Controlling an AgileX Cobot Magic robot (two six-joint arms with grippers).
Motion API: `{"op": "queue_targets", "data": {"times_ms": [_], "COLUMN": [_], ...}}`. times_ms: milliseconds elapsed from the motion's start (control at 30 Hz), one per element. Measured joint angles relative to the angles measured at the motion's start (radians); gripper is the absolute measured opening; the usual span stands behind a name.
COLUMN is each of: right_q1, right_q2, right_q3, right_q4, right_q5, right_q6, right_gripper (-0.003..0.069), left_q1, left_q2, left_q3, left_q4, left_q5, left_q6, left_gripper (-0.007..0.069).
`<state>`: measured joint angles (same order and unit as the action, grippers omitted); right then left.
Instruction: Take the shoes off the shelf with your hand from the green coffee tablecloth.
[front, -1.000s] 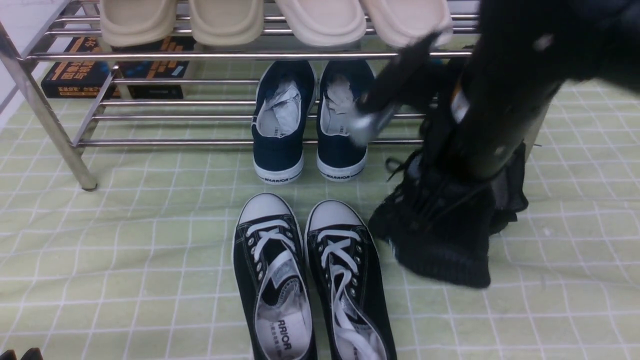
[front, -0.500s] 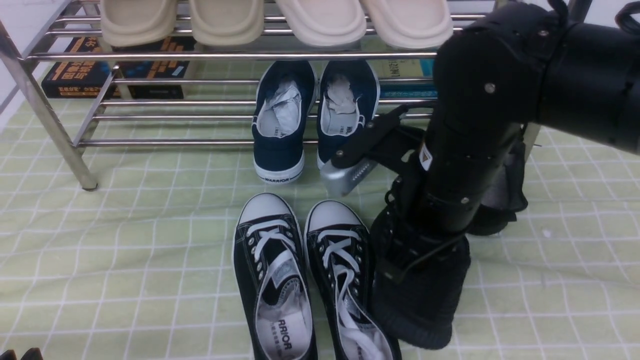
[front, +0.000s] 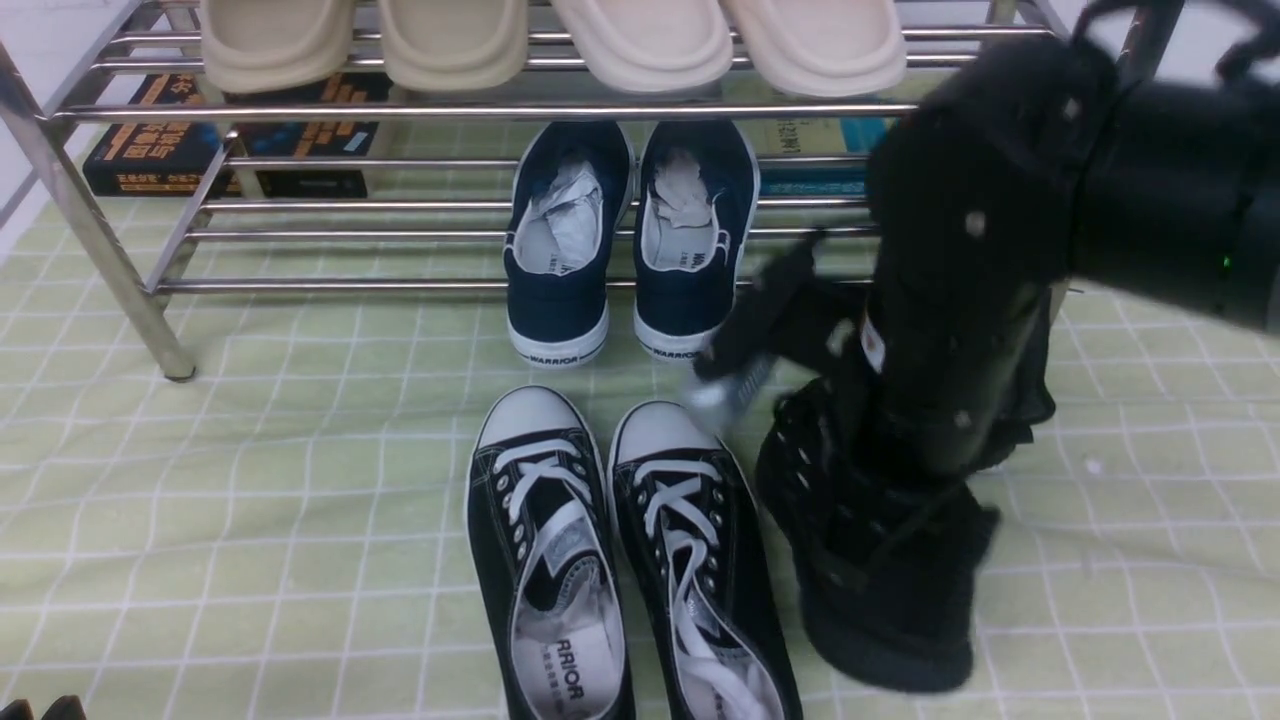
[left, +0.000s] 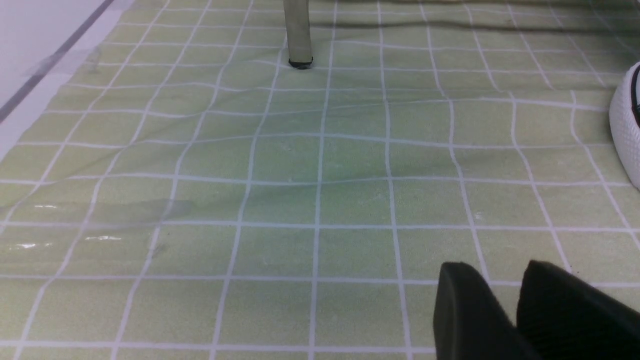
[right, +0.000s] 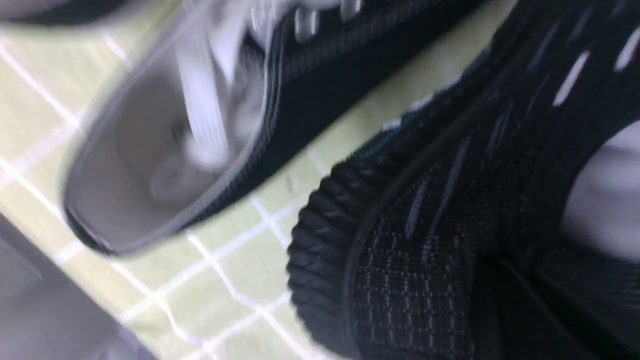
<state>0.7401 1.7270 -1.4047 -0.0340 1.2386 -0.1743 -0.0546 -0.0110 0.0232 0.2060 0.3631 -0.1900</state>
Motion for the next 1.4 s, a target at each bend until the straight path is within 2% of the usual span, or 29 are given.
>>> {"op": "queue_targets", "data": {"times_ms": [100,267,333,500,600,733,867,1167,1400], "right_q1": [0.0,0.0,0.0,0.0,0.0,-0.001,-0.034,-0.241,-0.273], "right_q2": [0.001,0.001,0.001,0.001,0.001,-0.002,-0.01,0.026,0.095], "right_q3": [0.106,0.135,0.13,0.057,-0.03,-0.16,-0.204,-0.146,-0.145], "right_q4": [-0.014,0.003,0.019,0.064,0.058,0.002,-0.042,-0.049,-0.06], "right_q5": [-0.001,-0.011,-0.02,-0.019,-0.018,-0.018,-0.018,-0.034,-0.181], "right_q6": [-0.011,0.02,0.05,0.154,0.201,0.238,0.3,0.481,0.528], "right_gripper": [0.0046,0.008,0.0127,0.0326,0.0418,0.0491,0.0496,0.0449,0.0444], "left_q1": [0.0,0.0,0.0,0.0,0.0,0.0,0.0,0.0,0.0], "left_q2": [0.0,0.0,0.0,0.0,0.0,0.0,0.0,0.0,0.0], "left_q3": [0.0,0.0,0.0,0.0,0.0,0.0,0.0,0.0,0.0], "left_q4": [0.0,0.0,0.0,0.0,0.0,0.0,0.0,0.0,0.0], "left_q5": [0.0,0.0,0.0,0.0,0.0,0.0,0.0,0.0,0.0], "left_q6": [0.0,0.0,0.0,0.0,0.0,0.0,0.0,0.0,0.0], "left_gripper": [0.0195,0.0195,0.0195,0.0195,0.0195,0.0195,0.0195,0.0195,0.0195]}}
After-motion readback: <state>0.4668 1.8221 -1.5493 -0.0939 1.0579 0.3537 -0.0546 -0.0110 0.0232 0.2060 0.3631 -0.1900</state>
